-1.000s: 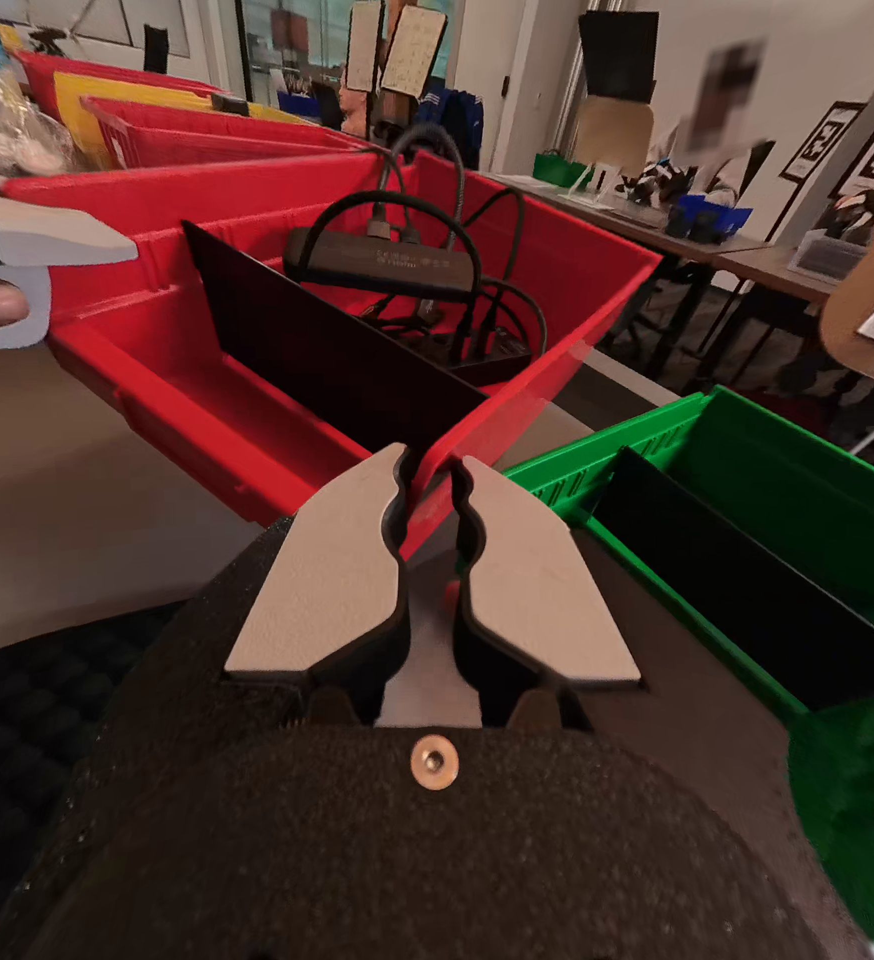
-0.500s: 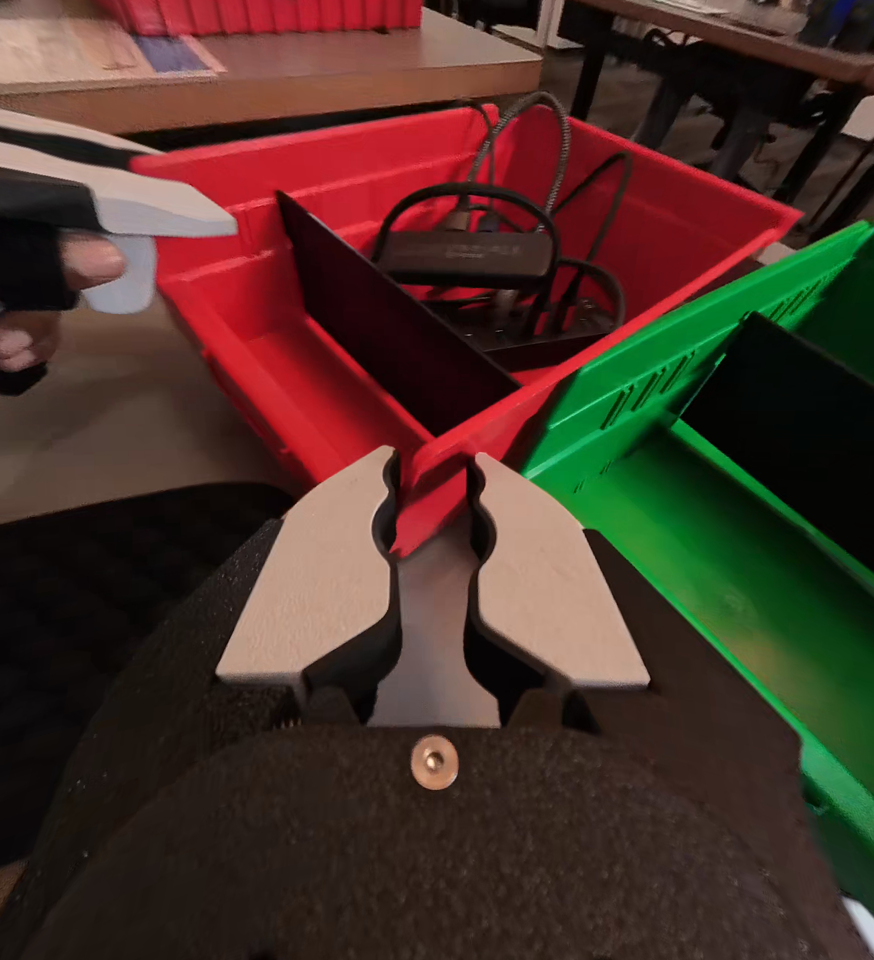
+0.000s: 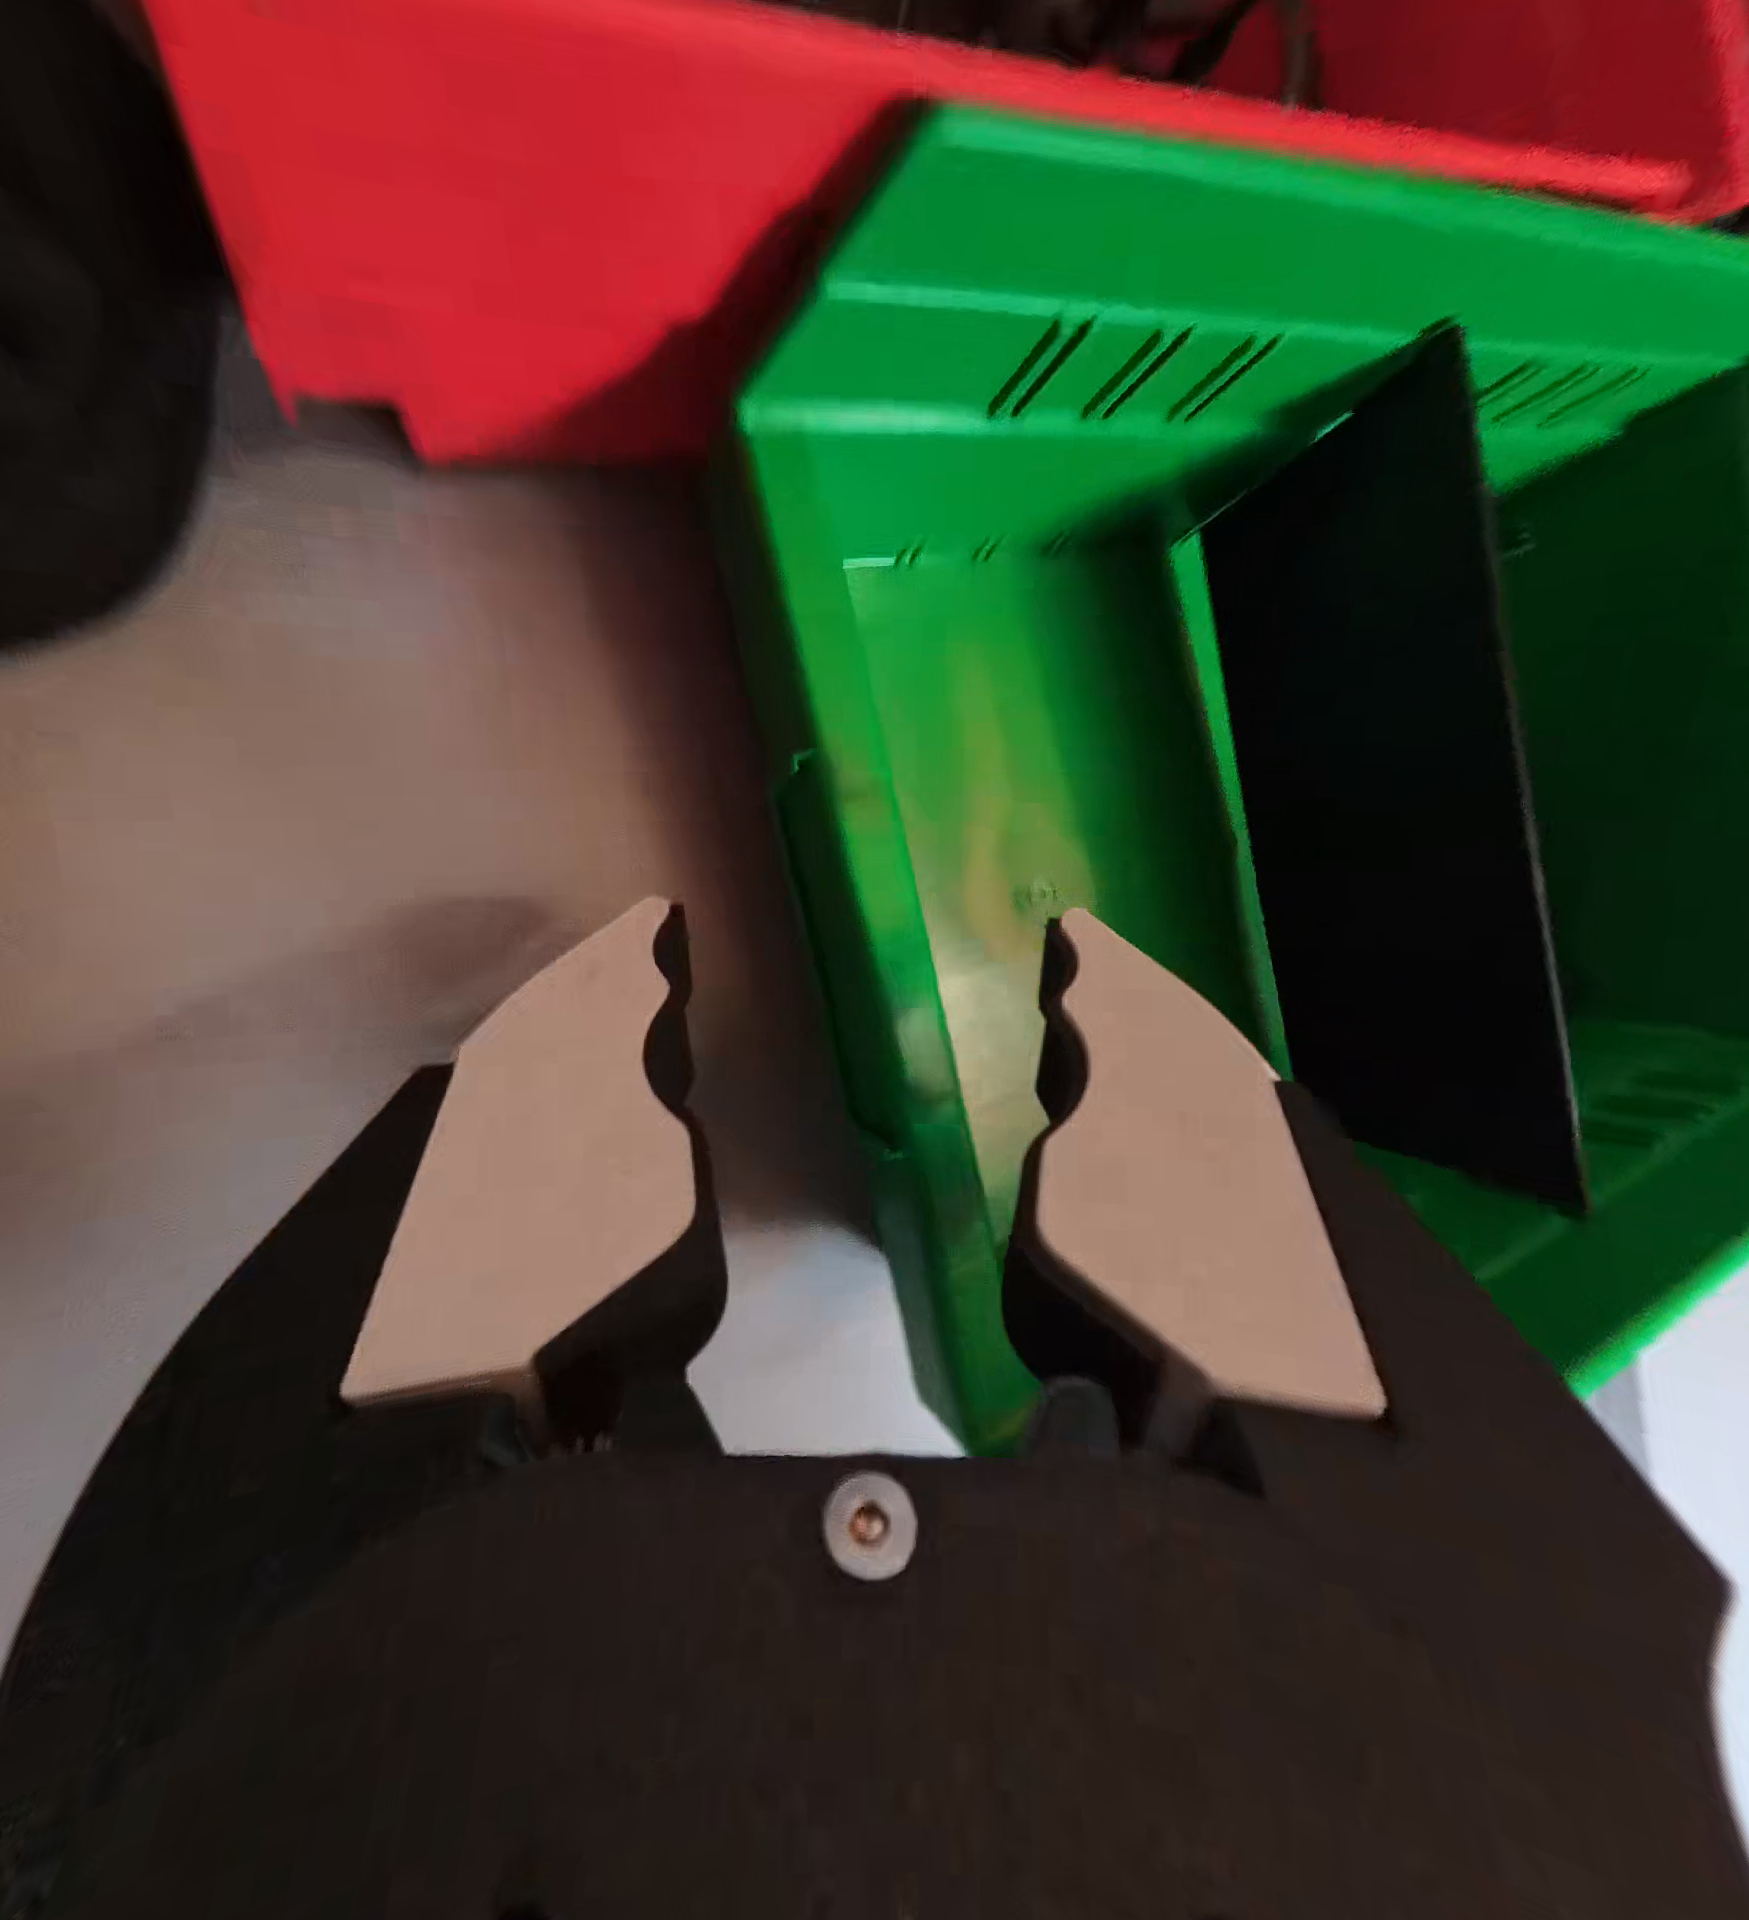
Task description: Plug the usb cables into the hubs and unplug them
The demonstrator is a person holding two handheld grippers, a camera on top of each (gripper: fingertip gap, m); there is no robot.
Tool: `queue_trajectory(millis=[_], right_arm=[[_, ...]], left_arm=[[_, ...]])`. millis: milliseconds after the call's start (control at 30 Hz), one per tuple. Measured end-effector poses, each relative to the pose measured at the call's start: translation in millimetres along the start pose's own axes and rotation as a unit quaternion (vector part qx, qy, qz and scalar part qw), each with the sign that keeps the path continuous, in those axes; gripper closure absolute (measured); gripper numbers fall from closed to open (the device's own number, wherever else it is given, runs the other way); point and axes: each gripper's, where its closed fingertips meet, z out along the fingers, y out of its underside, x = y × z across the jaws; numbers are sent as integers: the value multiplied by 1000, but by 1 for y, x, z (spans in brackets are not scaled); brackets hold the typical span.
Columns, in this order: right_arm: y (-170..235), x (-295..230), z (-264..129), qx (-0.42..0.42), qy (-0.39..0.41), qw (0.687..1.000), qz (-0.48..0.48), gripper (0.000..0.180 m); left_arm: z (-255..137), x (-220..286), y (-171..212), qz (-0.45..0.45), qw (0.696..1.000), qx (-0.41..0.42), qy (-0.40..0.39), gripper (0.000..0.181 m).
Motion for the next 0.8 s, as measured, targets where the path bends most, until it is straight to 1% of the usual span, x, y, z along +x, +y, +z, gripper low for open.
queue_trajectory(millis=[33, 100, 133, 167, 200, 233, 267, 300, 433, 600, 800], right_arm=[[3, 0, 9, -24, -9, 1000, -18, 114], [8, 0, 26, -64, -26, 997, -41, 112], [10, -1, 32, -79, -36, 995, -45, 114], [13, -3, 37, -93, -46, 994, -46, 123], [17, -3, 39, -103, -50, 992, -46, 140], [18, -5, 39, -102, -57, 992, -41, 149], [19, -5, 37, -93, -56, 994, -31, 150], [22, -5, 35, -89, -51, 994, -29, 150], [45, -9, 13, -84, -32, 996, -16, 150], [97, -5, -21, -100, 8, 995, 6, 151], [167, 18, -57, -136, 54, 989, 36, 151]], left_arm=[[9, 2, 6, 30, 999, -37, 14, 127], [24, 6, 19, 76, 991, -97, 55, 128], [31, 6, 24, 92, 986, -123, 71, 128], [37, 4, 29, 108, 981, -143, 79, 129], [42, 3, 32, 122, 976, -158, 88, 134], [46, 6, 34, 128, 972, -168, 108, 143], [49, 11, 34, 123, 969, -171, 132, 150], [51, 13, 31, 117, 968, -168, 144, 153], [62, 13, 17, 94, 977, -125, 142, 154], [69, 7, 9, 106, 984, -105, 100, 152], [77, -1, 4, 106, 986, -99, 78, 151]])
